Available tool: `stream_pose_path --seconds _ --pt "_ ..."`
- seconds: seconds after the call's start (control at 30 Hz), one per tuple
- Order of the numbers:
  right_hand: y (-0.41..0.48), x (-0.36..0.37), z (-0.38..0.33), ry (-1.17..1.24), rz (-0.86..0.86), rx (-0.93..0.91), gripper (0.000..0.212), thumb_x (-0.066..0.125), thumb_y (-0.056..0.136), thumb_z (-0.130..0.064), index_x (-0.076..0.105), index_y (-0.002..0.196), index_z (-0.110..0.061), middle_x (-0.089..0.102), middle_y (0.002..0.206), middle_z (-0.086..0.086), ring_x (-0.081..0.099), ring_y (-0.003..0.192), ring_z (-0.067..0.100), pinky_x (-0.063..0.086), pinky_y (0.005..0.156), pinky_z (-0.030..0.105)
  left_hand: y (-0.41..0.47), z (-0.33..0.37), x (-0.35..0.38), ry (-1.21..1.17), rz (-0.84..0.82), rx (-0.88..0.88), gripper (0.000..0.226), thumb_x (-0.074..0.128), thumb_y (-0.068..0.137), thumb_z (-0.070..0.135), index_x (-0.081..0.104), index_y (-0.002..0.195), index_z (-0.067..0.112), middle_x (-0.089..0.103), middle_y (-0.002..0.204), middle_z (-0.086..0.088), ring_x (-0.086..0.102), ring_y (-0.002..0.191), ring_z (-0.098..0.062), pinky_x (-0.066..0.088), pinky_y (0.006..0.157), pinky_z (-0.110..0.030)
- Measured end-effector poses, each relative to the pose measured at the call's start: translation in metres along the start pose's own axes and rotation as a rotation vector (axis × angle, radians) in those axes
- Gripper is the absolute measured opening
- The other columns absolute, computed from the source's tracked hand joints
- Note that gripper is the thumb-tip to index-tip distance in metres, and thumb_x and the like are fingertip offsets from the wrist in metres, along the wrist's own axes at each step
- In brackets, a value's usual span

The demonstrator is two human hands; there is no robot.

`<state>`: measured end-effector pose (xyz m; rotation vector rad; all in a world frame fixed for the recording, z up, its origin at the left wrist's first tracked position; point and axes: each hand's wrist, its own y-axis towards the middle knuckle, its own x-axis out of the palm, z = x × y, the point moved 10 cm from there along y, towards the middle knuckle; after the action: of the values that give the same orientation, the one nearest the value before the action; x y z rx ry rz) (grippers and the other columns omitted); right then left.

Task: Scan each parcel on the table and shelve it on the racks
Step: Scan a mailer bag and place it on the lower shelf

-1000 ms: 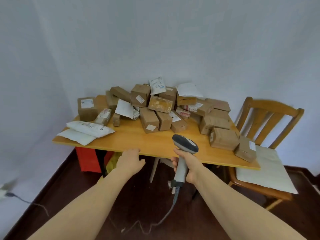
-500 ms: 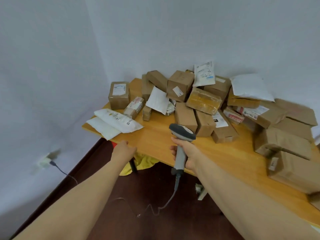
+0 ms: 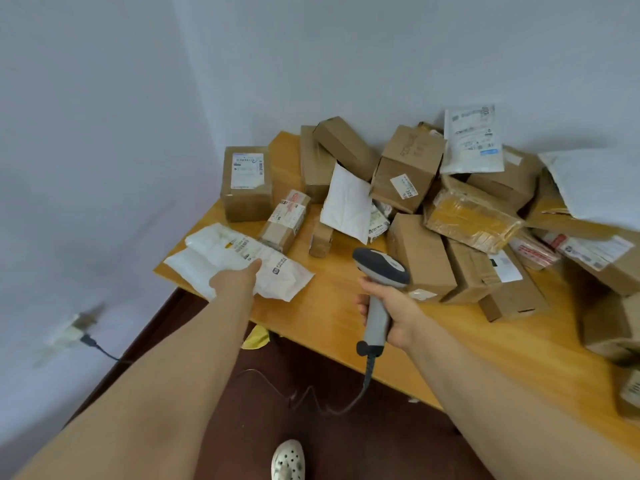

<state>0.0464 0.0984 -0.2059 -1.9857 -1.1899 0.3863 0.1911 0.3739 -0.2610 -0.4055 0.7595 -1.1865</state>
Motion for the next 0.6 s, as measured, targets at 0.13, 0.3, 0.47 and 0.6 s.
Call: stream_pose_path --seconds 0.13,0.3,0.47,0.6 --pt "0.014 0.003 0.000 0.005 0.021 0.013 0.009 0.073 0.084 -0.019 0.065 0.088 -0.015 0.064 0.067 0.007 0.054 0.052 0.015 0.044 0.053 0.028 0.024 -0.004 0.019 -0.163 -0.051 -0.102 0.084 0.088 0.057 0.046 0.051 0.119 0.004 0.064 0.107 -0.009 0.063 0.101 -0.031 0.052 0.092 -0.046" --pt "0.021 0.006 -0.003 -0.016 0.026 0.021 0.010 0.074 0.083 -0.019 0.066 0.089 -0.014 0.065 0.067 0.007 0.055 0.054 0.014 0.045 0.055 0.028 0.017 -0.001 0.029 -0.294 -0.109 -0.102 0.048 0.077 0.080 0.011 0.054 0.122 0.002 0.062 0.119 -0.012 0.061 0.108 -0.032 0.050 0.096 -0.046" --pt "0.016 0.015 -0.008 -0.052 -0.030 0.022 0.008 0.073 0.084 -0.019 0.066 0.086 -0.015 0.064 0.066 0.006 0.055 0.053 0.014 0.045 0.054 0.027 -0.014 0.007 0.009 -0.348 -0.068 -0.072 0.023 0.066 0.088 0.001 0.055 0.108 0.001 0.058 0.101 -0.010 0.060 0.088 -0.023 0.052 0.070 -0.028" --pt "0.004 0.021 -0.017 -0.055 -0.093 0.005 0.008 0.073 0.083 -0.018 0.066 0.086 -0.015 0.065 0.065 0.007 0.055 0.053 0.016 0.044 0.054 0.027 -0.044 0.011 -0.005 -0.345 -0.115 -0.026 0.012 0.061 0.090 -0.001 0.054 0.084 0.007 0.057 0.107 -0.011 0.056 0.078 -0.017 0.048 0.047 -0.021"
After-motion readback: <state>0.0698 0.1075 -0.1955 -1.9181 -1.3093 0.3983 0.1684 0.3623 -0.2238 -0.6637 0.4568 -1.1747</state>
